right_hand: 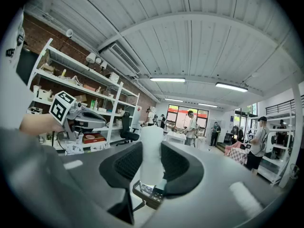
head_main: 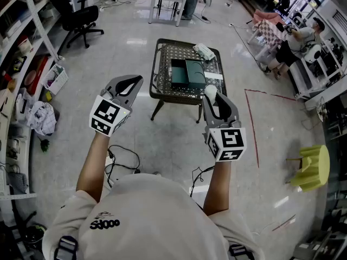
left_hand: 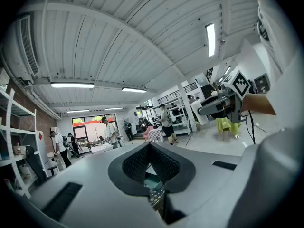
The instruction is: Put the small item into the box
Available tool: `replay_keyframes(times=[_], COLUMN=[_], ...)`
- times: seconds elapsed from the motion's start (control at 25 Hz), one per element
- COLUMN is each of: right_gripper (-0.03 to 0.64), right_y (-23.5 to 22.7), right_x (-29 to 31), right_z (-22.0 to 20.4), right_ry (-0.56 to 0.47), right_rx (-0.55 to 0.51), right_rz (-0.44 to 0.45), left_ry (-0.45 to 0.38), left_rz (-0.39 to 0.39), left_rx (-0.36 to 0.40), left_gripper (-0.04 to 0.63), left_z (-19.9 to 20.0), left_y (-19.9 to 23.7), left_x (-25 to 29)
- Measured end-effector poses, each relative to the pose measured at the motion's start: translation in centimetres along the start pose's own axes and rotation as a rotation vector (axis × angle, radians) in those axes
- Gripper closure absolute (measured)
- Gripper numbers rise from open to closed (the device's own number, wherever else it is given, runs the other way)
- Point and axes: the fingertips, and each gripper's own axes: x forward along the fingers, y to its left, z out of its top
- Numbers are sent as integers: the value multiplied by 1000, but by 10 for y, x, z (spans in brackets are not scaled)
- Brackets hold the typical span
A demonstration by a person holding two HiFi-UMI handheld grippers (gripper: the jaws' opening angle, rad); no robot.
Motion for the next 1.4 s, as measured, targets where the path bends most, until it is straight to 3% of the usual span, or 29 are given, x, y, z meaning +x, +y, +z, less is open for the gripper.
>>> replay_keyframes(times=[0.36, 0.92, 1.4], right_gripper=[482, 482, 482], right_y=[-8, -41, -75], right_x=[-18, -9, 73], right_z=[-3, -30, -43], right_ry=[-19, 34, 51], right_rx=[21, 77, 91], right_rz=[27, 54, 50], left_ry=[5, 28, 17], left_rz=[11, 1, -1], left_rx=[13, 11, 5], left_gripper=[589, 589, 589], left_z=[6, 3, -18], left_y=[-20, -41, 9], left_x=[0, 36, 106])
